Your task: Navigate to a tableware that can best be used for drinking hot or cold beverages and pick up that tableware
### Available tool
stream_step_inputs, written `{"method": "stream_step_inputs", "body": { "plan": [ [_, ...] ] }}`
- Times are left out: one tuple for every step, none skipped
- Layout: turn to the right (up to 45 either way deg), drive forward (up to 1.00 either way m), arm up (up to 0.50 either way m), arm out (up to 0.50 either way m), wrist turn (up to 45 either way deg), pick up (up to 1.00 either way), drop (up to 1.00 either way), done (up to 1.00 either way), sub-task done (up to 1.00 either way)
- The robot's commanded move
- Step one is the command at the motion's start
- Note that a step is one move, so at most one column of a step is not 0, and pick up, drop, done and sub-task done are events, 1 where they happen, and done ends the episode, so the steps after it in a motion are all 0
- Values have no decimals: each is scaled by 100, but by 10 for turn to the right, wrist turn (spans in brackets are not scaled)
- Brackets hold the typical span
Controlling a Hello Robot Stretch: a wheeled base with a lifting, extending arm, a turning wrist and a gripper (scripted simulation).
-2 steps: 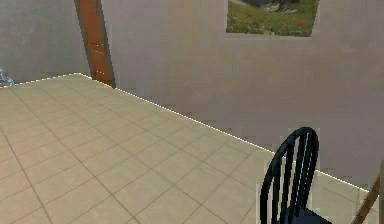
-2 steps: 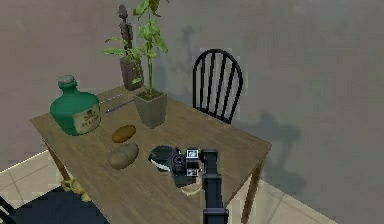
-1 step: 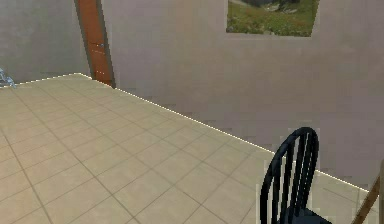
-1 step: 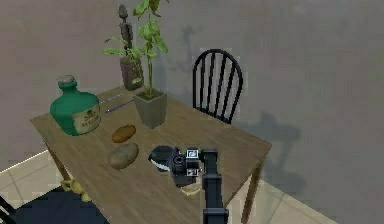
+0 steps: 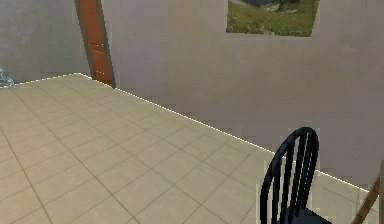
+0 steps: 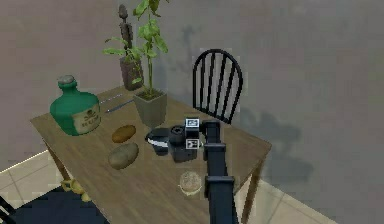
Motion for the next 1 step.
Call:
{"method": "stream_step_inputs", "body": {
  "plan": [
    [0,0,0,0,0,0,0,100,0]
  ]
}}
